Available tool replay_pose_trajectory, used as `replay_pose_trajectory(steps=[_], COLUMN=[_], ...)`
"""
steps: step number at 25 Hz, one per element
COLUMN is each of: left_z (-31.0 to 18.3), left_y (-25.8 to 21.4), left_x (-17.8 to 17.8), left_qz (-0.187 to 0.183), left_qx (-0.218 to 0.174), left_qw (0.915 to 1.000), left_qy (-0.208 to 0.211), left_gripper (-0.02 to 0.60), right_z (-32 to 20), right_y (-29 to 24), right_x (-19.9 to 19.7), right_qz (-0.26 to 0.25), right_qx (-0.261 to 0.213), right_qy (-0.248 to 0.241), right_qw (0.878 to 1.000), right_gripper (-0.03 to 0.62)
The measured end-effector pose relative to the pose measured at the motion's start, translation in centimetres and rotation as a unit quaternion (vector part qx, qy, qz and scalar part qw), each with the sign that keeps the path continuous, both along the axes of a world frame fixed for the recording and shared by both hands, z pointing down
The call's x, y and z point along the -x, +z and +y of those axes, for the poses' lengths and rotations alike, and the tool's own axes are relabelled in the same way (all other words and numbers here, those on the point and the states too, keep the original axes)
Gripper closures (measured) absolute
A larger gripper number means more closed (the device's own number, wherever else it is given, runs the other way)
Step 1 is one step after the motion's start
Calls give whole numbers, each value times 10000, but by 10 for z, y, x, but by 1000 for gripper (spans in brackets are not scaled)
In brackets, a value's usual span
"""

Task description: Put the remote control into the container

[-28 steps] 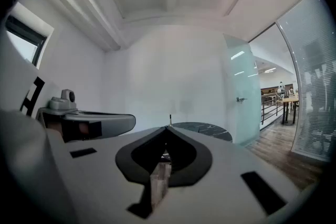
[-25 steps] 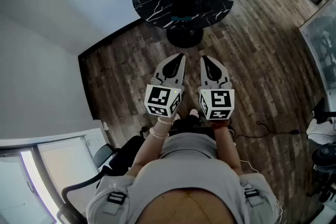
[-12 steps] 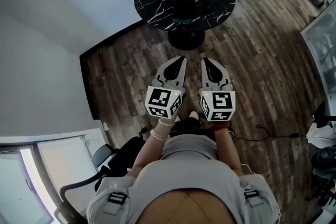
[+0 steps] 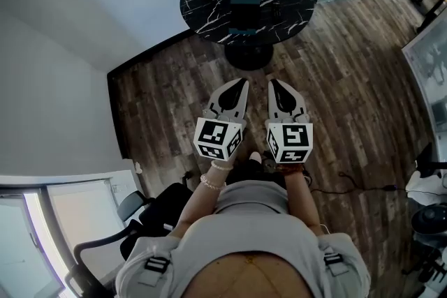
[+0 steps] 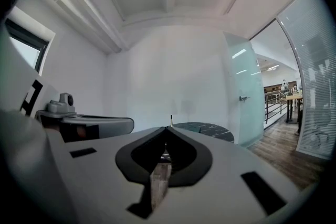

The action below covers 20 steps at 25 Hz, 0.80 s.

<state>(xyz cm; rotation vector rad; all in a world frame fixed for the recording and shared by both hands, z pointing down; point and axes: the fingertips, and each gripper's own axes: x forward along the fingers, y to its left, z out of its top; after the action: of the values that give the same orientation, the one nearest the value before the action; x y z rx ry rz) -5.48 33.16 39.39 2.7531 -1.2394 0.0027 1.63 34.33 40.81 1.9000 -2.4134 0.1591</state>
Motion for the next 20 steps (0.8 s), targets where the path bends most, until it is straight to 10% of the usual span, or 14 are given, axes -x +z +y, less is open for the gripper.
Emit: replay_pose_trajectory(steps=[20], left_z=[-57], left_y=[4], left_x=[-3], left_qz=[23], left_qx=[108], left_qw=[9995], left_qy=[300], left_gripper=[580], right_z=[-51], right_y=[3], right_x=[2], right_qz=[19], right_qx=[95], right_qy=[196], right_qw=[9998], right_gripper=[583])
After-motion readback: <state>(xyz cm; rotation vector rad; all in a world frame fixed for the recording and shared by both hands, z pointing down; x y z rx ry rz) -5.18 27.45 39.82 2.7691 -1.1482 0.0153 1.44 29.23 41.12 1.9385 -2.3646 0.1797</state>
